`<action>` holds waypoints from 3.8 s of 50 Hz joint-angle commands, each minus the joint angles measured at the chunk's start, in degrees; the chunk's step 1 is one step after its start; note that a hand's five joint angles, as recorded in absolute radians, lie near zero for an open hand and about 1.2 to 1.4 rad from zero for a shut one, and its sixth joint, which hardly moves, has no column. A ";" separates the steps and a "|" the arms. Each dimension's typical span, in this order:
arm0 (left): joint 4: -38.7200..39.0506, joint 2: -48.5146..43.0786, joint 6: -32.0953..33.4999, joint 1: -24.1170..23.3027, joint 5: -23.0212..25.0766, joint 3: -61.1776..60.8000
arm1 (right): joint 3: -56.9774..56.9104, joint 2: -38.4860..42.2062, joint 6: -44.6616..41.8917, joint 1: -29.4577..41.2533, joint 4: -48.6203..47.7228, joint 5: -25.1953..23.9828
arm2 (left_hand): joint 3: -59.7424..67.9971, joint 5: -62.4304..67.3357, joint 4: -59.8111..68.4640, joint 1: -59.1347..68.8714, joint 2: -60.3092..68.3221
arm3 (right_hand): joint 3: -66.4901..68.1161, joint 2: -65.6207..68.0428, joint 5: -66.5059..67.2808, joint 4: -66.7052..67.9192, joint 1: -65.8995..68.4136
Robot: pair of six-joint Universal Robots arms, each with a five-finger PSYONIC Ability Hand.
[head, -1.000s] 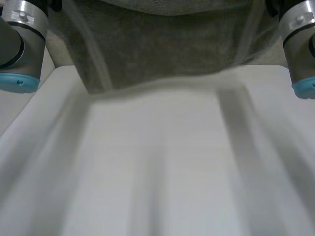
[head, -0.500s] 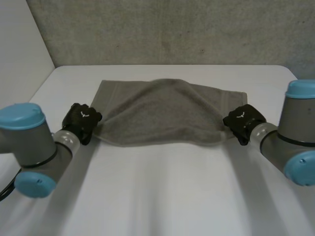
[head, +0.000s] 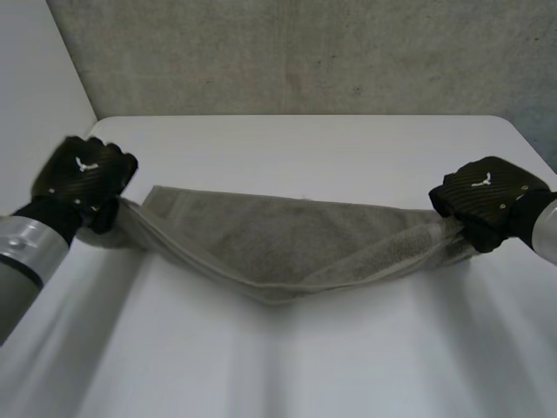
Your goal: Fold the towel.
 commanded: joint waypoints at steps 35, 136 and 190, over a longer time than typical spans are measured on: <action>-2.51 -46.40 14.13 -11.63 -20.91 43.58 | -26.37 35.87 8.22 5.33 -10.54 17.89 | -62.40 -67.90 -60.89 -56.74 -60.50 | -65.93 -64.62 -66.67 -66.70 -65.21; -0.48 -21.09 -6.08 -9.00 -15.03 18.10 | -5.71 13.20 2.21 4.76 -32.51 20.45 | -73.26 -78.76 -71.75 -67.61 -71.36 | 4.07 5.38 3.33 3.30 4.79; -0.40 -21.53 -6.43 -11.28 -14.95 17.31 | -4.60 20.95 14.45 27.24 -32.87 10.24 | -73.26 -78.76 -71.75 -67.61 -71.36 | -65.93 -64.62 -66.67 -66.70 -65.21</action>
